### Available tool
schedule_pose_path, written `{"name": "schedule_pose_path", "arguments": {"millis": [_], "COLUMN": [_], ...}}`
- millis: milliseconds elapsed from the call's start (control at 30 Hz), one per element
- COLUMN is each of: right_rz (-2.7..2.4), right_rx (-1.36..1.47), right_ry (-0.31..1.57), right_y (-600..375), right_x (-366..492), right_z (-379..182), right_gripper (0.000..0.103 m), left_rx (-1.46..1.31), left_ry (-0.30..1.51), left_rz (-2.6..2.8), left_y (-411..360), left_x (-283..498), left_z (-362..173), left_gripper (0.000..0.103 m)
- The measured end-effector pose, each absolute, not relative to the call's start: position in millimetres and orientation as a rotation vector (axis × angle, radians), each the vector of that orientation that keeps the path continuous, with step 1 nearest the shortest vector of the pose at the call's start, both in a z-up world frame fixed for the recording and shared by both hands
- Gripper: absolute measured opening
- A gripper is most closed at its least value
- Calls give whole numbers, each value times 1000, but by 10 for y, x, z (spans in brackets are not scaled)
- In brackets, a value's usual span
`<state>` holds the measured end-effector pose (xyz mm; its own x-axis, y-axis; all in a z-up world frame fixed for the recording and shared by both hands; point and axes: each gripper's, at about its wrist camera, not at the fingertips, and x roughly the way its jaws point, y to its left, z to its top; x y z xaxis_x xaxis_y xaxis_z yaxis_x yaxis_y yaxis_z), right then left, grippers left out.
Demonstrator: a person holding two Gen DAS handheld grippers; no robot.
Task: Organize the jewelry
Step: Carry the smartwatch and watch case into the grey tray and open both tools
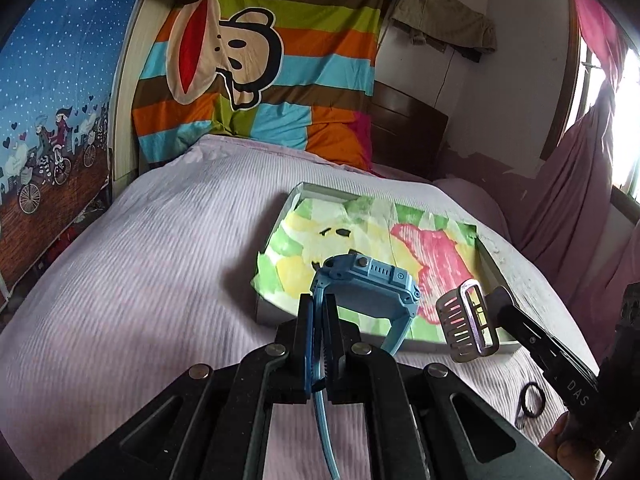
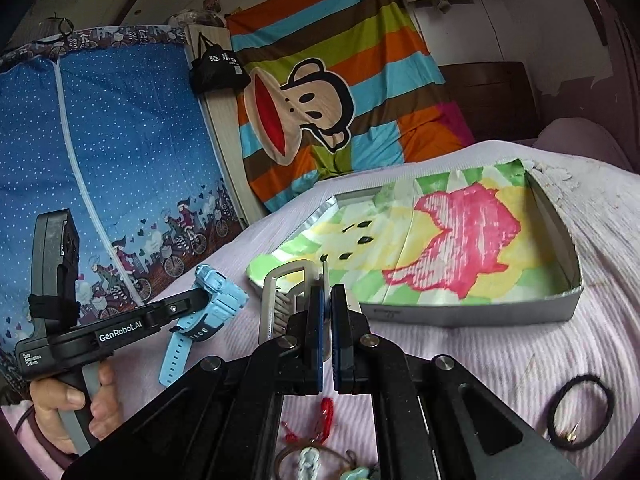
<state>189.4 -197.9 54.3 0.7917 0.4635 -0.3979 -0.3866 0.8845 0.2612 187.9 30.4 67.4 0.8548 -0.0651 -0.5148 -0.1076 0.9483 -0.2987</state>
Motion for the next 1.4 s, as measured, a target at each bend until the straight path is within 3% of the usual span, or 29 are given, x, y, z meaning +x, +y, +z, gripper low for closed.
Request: {"name": "schedule_pose_path", "arguments": {"millis": [667, 1000, 1067, 1200, 1333, 1400], "right_rz": [315, 320, 319, 318, 317, 314], "right_rx": [147, 156, 153, 149, 159, 160], "right_ry": [605, 616, 609, 582, 546, 525], "right_y": [-2012, -2012, -2021, -2075, -2160, -2201], "right_x": [2777, 2770, 2740, 2626, 2467, 2365], "right_z": [276, 196, 199, 215, 234, 246], "right_gripper": [3, 4, 4, 8, 31, 34], "left_rx": [-291, -332, -339, -341, -318, -310], "left_ry": [654, 656, 647, 600, 545, 513], "left_rz": [57, 19, 10, -17, -23, -23], "left_y": [83, 105, 118, 129, 123, 125], "left_x": [2806, 2702, 2643, 2437, 2191, 2069], "left_z": [342, 308, 303, 305, 329, 351], "left_gripper": [5, 15, 20, 42, 56, 69]}}
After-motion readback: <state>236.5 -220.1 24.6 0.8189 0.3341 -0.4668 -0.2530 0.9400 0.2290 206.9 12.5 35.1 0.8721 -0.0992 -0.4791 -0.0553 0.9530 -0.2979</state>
